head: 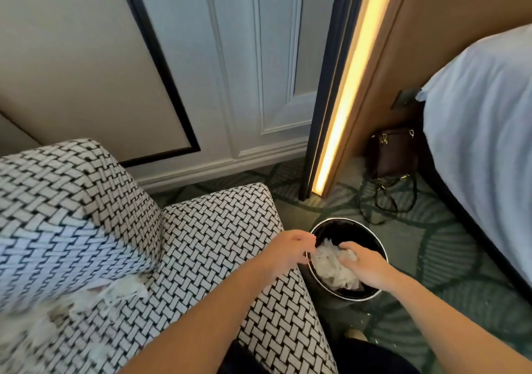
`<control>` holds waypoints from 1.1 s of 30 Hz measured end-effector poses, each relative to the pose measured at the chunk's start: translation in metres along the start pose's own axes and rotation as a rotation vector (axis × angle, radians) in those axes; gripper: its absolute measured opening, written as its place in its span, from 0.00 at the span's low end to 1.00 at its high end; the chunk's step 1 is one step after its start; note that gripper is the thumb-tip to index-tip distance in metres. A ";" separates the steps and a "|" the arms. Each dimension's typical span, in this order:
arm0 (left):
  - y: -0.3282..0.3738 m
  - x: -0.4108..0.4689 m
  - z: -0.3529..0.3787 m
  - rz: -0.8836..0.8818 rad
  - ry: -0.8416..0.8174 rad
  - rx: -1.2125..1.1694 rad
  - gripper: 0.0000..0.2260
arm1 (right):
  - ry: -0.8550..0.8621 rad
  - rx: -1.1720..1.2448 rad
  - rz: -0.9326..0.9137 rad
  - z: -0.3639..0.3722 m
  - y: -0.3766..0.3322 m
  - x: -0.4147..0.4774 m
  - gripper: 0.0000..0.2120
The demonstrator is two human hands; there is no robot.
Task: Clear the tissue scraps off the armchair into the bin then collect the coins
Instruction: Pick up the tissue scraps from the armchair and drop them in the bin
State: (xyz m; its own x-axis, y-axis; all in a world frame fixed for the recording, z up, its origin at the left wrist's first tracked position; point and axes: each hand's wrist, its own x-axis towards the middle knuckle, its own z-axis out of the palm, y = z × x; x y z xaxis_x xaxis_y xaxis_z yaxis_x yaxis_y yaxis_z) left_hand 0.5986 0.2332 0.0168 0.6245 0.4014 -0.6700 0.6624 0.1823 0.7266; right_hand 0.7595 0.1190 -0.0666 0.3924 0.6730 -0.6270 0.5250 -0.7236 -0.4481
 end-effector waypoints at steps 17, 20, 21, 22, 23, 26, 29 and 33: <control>-0.124 -0.205 -0.118 0.216 0.383 -0.156 0.14 | 0.070 -0.077 -0.527 0.094 -0.240 -0.155 0.15; -0.163 -0.225 -0.134 0.185 0.452 -0.214 0.14 | 0.031 -0.097 -0.614 0.132 -0.265 -0.165 0.13; -0.177 -0.231 -0.138 0.176 0.477 -0.226 0.15 | 0.006 -0.095 -0.623 0.145 -0.271 -0.167 0.14; -0.191 -0.237 -0.142 0.166 0.505 -0.236 0.15 | -0.011 -0.094 -0.633 0.159 -0.276 -0.168 0.14; -0.203 -0.241 -0.145 0.152 0.530 -0.248 0.15 | -0.017 -0.097 -0.637 0.170 -0.281 -0.169 0.15; -0.236 -0.252 -0.148 0.099 0.583 -0.295 0.13 | -0.025 -0.139 -0.640 0.197 -0.289 -0.163 0.15; -0.256 -0.258 -0.146 0.065 0.586 -0.325 0.12 | -0.017 -0.172 -0.585 0.215 -0.291 -0.148 0.16; -0.274 -0.258 -0.145 0.025 0.624 -0.339 0.13 | 0.028 -0.222 -0.536 0.234 -0.284 -0.124 0.21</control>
State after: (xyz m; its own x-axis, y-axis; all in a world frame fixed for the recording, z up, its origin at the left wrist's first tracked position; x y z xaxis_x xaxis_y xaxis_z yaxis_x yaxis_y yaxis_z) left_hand 0.1958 0.2097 0.0123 0.2171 0.8299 -0.5139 0.4220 0.3950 0.8161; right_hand 0.3847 0.2056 -0.0108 0.0459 0.9425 -0.3311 0.8006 -0.2330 -0.5521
